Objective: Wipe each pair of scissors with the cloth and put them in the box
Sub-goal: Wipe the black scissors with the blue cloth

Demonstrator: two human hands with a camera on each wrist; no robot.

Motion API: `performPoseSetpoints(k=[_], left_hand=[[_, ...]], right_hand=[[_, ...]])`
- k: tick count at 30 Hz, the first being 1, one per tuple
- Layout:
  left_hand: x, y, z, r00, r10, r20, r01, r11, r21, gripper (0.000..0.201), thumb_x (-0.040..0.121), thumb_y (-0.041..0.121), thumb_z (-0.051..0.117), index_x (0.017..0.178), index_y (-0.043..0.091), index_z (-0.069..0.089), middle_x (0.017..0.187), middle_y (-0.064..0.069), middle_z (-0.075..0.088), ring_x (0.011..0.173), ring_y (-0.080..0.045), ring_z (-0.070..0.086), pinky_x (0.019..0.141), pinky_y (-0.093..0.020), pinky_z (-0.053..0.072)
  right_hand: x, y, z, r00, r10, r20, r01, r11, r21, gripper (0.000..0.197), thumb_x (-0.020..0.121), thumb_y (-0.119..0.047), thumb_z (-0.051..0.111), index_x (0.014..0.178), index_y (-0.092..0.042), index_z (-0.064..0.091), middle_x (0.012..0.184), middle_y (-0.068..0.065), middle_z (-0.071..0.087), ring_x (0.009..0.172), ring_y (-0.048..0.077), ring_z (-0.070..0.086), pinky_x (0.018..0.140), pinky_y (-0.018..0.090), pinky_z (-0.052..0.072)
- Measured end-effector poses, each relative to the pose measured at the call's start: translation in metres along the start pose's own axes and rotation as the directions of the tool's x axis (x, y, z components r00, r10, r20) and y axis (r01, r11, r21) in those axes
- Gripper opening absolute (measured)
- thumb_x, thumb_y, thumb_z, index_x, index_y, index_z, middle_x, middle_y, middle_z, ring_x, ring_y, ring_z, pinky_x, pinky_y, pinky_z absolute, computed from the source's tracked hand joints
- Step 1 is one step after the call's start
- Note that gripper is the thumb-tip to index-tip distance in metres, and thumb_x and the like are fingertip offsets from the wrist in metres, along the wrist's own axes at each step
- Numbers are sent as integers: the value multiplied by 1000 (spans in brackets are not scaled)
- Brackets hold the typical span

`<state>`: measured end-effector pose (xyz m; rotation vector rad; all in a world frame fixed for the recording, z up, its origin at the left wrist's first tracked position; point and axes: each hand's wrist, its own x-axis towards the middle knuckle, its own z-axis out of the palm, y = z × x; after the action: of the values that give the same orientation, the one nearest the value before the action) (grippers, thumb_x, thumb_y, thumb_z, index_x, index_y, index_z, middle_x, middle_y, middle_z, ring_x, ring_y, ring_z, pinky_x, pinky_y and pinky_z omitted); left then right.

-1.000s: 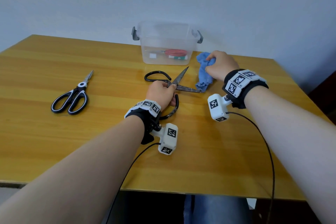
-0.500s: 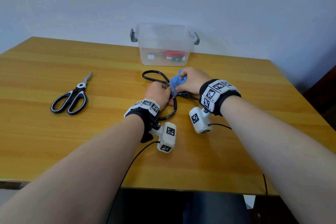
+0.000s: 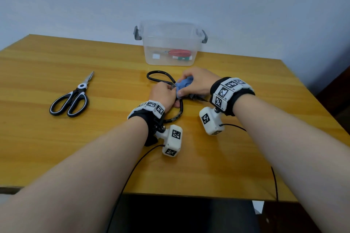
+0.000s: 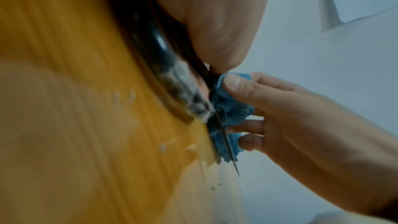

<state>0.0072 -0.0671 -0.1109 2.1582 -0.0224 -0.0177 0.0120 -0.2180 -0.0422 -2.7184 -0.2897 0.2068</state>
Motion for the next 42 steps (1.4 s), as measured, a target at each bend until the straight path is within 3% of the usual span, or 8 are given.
performPoseSetpoints(k=[5,13,19,25,28,31,36,42], left_hand=[[1,-2,2,1000,8,23,-8,1000,-15,34,101,25,56,73,10,69,63,-6,75,68,-19,75,79,-37,61],[2,0,5,999,-17,46,23,989,-146,30,102,25,61,81,7,73,70,-7,77,58,-17,75,79,-42,64],[-1,1,4,996,-59,62,73,964,-256,30,100,22,67,92,-6,72,63,-1,74,57,-19,73,76,-42,65],[-3,1,4,999,-19,31,26,971,-238,25,98,27,70,75,18,63,69,-3,75,63,-21,76,73,-35,64],[-2,1,5,999,-32,31,38,969,-243,25,98,27,69,76,18,62,71,-4,75,65,-23,77,78,-40,64],[0,-1,5,999,-39,34,46,968,-246,26,98,28,69,80,9,70,70,-4,76,63,-23,76,79,-44,65],[2,-3,7,998,-42,45,51,972,-228,30,97,28,68,78,6,72,68,-8,76,63,-25,76,79,-47,64],[3,-4,6,1000,-22,14,23,992,-126,41,100,30,60,63,14,68,63,-5,75,68,-23,76,80,-44,63]], right_hand=[[2,1,2,1000,29,-3,-29,999,-29,30,84,-25,80,98,-3,66,76,-1,59,71,17,53,53,26,37],[4,7,-1,989,77,125,-52,981,-188,26,87,-22,75,75,-18,53,76,3,54,74,21,49,58,29,36],[-4,9,-14,969,157,189,-91,944,-316,24,88,-22,77,77,-18,56,74,0,55,72,19,52,60,28,39],[-14,5,-45,966,118,-229,-186,935,-301,18,93,-19,57,111,-22,60,102,2,65,88,25,64,70,34,49],[-15,7,-55,929,198,-314,-322,852,-414,17,87,-24,68,104,-24,65,94,0,60,87,31,60,74,38,45],[-8,11,-54,932,296,-208,-357,847,-394,29,86,-41,74,89,-15,62,74,3,55,75,28,58,66,32,45],[1,0,-28,978,191,-84,-204,956,-209,40,82,-45,75,70,-13,53,64,3,48,61,23,46,54,30,32],[16,4,1,985,159,67,-150,981,-125,55,84,-44,78,113,2,71,110,24,71,80,29,61,70,36,46]])
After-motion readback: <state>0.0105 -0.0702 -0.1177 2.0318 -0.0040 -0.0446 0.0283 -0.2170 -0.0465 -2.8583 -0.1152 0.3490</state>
